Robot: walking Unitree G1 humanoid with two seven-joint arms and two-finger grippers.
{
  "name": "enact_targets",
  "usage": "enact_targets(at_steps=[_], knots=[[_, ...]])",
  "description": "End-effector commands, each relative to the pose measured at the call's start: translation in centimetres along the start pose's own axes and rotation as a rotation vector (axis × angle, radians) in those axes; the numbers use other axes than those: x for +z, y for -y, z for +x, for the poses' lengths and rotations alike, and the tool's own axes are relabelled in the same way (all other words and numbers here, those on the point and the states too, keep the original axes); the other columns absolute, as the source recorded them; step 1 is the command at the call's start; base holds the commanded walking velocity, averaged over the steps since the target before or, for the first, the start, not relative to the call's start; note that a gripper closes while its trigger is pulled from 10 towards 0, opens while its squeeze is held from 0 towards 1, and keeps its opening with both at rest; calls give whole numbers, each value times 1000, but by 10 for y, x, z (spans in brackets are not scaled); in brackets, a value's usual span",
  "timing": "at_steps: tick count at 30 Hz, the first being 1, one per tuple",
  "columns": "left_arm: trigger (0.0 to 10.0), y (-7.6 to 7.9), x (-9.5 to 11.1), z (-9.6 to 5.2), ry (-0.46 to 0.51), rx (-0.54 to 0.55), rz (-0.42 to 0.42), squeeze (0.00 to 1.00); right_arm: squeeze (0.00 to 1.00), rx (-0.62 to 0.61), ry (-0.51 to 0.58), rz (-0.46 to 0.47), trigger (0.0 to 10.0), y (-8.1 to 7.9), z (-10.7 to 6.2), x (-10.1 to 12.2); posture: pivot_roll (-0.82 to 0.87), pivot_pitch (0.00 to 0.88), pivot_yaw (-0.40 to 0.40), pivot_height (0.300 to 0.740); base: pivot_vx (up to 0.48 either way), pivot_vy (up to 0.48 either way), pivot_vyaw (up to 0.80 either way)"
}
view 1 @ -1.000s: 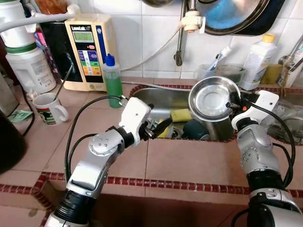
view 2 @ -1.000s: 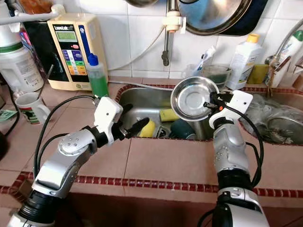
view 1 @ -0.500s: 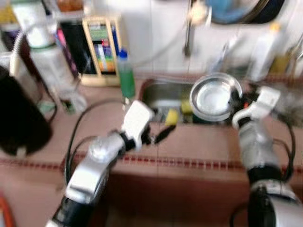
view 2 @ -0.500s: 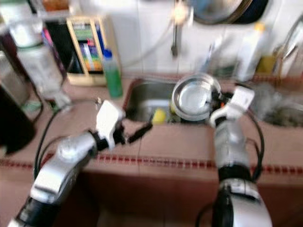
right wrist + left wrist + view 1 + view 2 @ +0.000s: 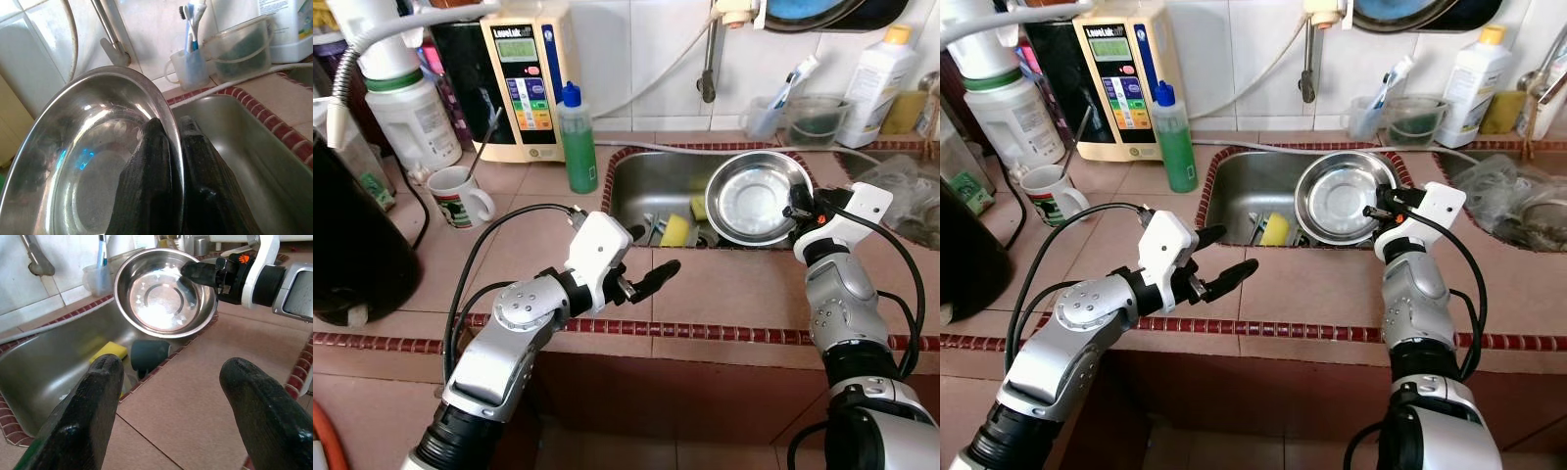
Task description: Kitchen organization
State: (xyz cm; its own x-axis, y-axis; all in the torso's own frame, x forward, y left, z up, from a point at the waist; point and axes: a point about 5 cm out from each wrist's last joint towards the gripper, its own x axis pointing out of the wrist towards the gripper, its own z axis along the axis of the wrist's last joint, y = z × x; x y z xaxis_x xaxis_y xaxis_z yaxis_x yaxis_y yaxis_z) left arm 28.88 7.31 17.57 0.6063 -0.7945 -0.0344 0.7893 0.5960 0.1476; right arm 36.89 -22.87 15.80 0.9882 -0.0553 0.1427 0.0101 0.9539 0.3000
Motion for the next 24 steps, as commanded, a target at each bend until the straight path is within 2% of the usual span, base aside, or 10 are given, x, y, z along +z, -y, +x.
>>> enact_targets(at_steps=[1, 4, 11, 15, 17, 18, 21, 24], knots=[[10000, 1, 5, 0, 15, -16, 28, 0, 0, 14, 15, 0, 10000, -2, 2, 2, -5, 0, 76, 740, 405, 0, 0], [10000, 1, 6, 0, 14, -17, 30, 0, 0, 14, 9, 1, 10000, -2, 2, 2, -5, 0, 76, 740, 407, 0, 0], [10000, 1, 5, 1, 13, -23, 32, 0, 0, 4, 4, 6, 10000, 0, 2, 1, -6, 0, 77, 740, 410, 0, -680], [10000, 1, 6, 1, 21, -17, 35, 0, 0, 1, 10, 12, 10000, 1, 2, 2, -8, 0, 79, 740, 381, 0, 0], [10000, 0, 7, 3, 27, 16, 15, 0, 0, 5, 9, 11, 10000, 0, 2, 2, -11, 0, 79, 740, 0, 0, 0], [10000, -2, 6, 4, 16, 37, 30, 0, 0, 5, 8, 11, 10000, 0, 2, 2, -11, 0, 79, 740, 0, 0, 0], [10000, -2, 3, 5, -6, 31, 51, 0, 0, 7, 8, 8, 10000, -1, 2, 1, -12, 0, 77, 740, 0, 0, 0], [10000, -3, 4, 6, 12, 34, 44, 0, 0, 8, 1, 4, 10000, -2, 2, 0, -16, 0, 73, 740, 0, 0, 0]])
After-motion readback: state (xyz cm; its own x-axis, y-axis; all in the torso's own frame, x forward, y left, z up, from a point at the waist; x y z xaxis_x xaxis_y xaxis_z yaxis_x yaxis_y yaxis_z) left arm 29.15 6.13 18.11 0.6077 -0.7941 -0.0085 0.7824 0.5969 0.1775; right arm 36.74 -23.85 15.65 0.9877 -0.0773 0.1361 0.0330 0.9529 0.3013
